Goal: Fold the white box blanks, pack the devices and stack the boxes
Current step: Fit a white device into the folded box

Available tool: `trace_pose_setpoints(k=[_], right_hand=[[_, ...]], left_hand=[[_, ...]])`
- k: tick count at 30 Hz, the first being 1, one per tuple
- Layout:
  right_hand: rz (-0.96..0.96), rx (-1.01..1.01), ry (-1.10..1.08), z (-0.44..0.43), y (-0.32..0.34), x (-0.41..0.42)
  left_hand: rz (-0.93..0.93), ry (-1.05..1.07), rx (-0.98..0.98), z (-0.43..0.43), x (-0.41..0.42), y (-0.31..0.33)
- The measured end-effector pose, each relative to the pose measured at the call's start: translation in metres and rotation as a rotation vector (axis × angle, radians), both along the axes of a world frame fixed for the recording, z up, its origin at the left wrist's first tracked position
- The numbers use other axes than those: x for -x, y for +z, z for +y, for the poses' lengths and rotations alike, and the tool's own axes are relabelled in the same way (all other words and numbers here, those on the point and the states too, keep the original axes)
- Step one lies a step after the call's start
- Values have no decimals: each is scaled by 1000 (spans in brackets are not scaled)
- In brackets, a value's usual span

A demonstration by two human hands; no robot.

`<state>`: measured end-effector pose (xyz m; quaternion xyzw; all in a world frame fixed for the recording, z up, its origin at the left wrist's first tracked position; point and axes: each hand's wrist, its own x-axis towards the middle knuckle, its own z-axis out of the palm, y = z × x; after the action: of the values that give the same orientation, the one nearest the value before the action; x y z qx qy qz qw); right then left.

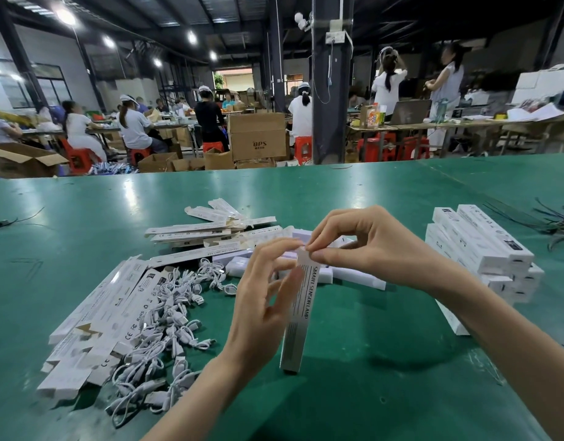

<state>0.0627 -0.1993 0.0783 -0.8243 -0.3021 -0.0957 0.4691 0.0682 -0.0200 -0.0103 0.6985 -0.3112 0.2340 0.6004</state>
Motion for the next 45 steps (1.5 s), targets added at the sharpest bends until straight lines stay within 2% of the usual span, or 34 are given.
trace_pose_setpoints(k=[5,12,15,23,29,33,38,42,45], right_hand=[[-46,41,9,11,-5,3],[-48,74,33,6,-4,-1],[-40,64,41,7,-8,-3],[181,75,169,14,-25,-12],[214,-89,80,20,-37,-19],[213,-48,31,22,-40,-20],[381,-58,-69,44,-62,-13],[270,5,-222,49,-65,-11],[240,-19,-273,46,-55,-10]], left_hand=[[277,-100,-111,0,8,-28],[204,-18,-145,-3,8,-33],[221,-6,-99,-3,7,-34],[267,-18,46,-1,7,-34],[354,-70,103,1,3,-32],[393,-98,138,-3,3,-32],[458,-230,184,-2,-2,-29],[446,-186,98,2,5,-30],[400,-201,72,0,5,-29]])
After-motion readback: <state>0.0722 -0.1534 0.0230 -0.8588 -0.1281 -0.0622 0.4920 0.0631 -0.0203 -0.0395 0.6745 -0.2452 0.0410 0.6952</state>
